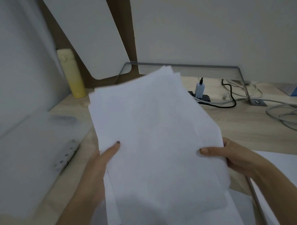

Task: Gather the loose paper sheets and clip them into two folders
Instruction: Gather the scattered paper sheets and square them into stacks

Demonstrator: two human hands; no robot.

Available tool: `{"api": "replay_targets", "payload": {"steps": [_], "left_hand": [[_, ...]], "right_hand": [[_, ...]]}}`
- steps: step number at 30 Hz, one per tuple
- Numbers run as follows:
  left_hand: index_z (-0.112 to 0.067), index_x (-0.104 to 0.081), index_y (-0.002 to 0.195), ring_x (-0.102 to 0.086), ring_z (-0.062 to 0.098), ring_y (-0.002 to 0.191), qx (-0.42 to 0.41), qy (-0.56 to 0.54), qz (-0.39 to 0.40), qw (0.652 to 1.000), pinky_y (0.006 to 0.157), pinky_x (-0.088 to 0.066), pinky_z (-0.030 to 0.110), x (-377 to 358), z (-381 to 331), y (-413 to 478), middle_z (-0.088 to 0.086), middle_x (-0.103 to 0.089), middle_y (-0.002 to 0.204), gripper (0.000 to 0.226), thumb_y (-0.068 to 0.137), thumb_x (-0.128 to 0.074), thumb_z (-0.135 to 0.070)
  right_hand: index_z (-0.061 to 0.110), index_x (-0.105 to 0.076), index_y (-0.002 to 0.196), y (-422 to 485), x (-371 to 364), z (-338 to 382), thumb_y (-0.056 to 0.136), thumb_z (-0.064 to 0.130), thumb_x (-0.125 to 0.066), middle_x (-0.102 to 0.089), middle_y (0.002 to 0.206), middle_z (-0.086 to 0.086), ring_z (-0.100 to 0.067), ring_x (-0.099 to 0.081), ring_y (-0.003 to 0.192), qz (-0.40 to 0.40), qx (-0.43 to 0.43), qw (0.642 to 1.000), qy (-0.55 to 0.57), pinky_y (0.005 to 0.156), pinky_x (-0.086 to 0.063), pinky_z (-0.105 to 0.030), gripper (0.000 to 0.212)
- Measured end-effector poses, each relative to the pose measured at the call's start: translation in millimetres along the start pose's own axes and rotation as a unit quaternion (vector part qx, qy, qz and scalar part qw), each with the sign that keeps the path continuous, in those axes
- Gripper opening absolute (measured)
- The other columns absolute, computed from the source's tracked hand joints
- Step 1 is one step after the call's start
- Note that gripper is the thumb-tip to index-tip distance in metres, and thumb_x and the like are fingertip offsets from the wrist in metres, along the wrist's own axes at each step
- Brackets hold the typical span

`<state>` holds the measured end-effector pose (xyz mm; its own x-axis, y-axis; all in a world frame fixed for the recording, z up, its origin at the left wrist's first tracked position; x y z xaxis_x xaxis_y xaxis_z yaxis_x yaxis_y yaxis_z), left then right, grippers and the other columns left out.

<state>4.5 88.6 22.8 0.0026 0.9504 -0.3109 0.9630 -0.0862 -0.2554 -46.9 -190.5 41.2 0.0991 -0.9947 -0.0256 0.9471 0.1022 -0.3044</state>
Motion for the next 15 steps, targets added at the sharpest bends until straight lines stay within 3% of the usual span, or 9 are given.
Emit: {"api": "replay_targets", "payload": {"steps": [5, 9, 13, 15], "left_hand": [[-0.017, -0.067, 0.111, -0.070, 0.017, 0.094, -0.126, -0.026, 0.075, 0.989, 0.074, -0.059, 0.030, -21.0, -62.3, -1.6, 0.001, -0.073, 0.105, 0.079, 0.041, -0.086, -0.046], [-0.021, -0.071, 0.096, -0.072, 0.012, 0.084, -0.160, -0.033, 0.105, 0.981, 0.065, -0.056, 0.022, -38.9, -76.7, -3.7, -0.004, -0.075, 0.092, 0.073, 0.031, -0.088, -0.050], [-0.021, -0.065, 0.113, -0.068, 0.014, 0.100, -0.183, -0.005, 0.085, 0.979, 0.076, -0.057, 0.024, -45.0, -73.2, -5.9, -0.003, -0.072, 0.109, 0.092, 0.030, -0.089, -0.054], [-0.023, -0.070, 0.106, -0.070, 0.013, 0.096, -0.187, -0.011, 0.098, 0.977, 0.072, -0.056, 0.022, -46.8, -76.2, -9.5, -0.004, -0.074, 0.104, 0.082, 0.031, -0.088, -0.053]], "right_hand": [[0.023, -0.078, 0.071, -13.9, 11.4, 55.0, 0.012, 0.051, -0.090, -0.076, 0.077, -0.001, -0.014, -0.072, 0.067, -0.015, 0.085, 0.995, -0.043, 0.056, -0.055, -0.020, 0.066], [0.030, -0.078, 0.075, -16.4, -9.0, 75.4, 0.014, 0.048, -0.091, -0.077, 0.081, 0.002, -0.012, -0.073, 0.072, 0.004, 0.123, 0.992, -0.030, 0.057, -0.055, -0.019, 0.065], [0.026, -0.077, 0.081, -14.2, -28.2, 69.9, 0.021, 0.047, -0.091, -0.077, 0.088, 0.002, -0.012, -0.073, 0.078, 0.020, 0.140, 0.990, -0.022, 0.059, -0.055, -0.018, 0.065], [0.031, -0.077, 0.080, -15.5, -29.3, 69.5, 0.021, 0.049, -0.090, -0.077, 0.087, 0.004, -0.010, -0.072, 0.078, 0.013, 0.152, 0.988, -0.022, 0.060, -0.054, -0.018, 0.063]]}}
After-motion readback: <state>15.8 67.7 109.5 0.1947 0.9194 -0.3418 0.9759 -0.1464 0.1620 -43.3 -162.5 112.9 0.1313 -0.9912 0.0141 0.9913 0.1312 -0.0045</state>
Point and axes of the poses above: each hand's wrist, its own y-axis towards the middle knuckle, its own x-axis out of the back of the hand, z = x × y, the point moved 5 cm from there along y, towards the middle knuckle
